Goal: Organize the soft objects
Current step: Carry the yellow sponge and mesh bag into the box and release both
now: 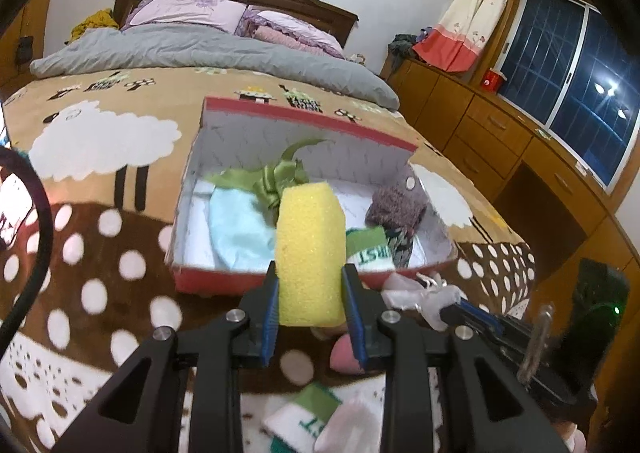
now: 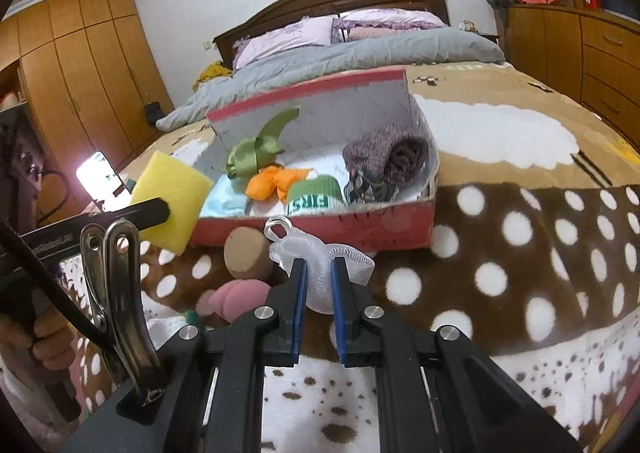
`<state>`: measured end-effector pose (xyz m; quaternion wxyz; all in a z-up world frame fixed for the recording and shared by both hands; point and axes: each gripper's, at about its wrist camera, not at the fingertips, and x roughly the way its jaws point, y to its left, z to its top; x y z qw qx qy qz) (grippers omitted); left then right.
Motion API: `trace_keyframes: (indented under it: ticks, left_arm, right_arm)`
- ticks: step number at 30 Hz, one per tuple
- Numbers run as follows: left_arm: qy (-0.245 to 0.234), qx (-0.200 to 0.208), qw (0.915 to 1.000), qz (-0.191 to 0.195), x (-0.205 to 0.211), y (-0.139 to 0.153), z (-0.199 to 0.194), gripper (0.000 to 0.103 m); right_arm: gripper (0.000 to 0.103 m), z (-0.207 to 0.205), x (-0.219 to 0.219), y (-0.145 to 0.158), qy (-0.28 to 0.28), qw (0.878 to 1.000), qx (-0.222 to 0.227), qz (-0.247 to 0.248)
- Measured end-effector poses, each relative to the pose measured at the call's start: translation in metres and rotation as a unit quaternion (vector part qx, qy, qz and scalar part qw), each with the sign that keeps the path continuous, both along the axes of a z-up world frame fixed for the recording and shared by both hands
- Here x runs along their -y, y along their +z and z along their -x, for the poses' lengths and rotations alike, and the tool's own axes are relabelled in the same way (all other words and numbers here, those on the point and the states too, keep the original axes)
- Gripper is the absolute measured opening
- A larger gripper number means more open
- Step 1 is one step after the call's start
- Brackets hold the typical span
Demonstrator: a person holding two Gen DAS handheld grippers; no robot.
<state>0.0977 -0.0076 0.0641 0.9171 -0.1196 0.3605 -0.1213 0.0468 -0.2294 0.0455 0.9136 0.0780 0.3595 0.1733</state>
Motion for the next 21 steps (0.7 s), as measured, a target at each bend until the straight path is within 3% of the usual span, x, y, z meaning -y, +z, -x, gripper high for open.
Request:
trace_keyframes:
  ticks: [12,21]
  left_arm:
    - [0.03,0.011,0.9992,-0.025,-0.011,0.015,-0.045,0.03]
    - [0.04,-0.009,0.9985,-0.036,-0.02,-0.004,-0.065,0.03]
  right_arm:
    - [0.013,-0.002,0.004,0.026,0.007,1.0,0.029,-0.001]
    - [0.013,-0.021,-0.008,0.053,0.021,0.997,0.064,0.023]
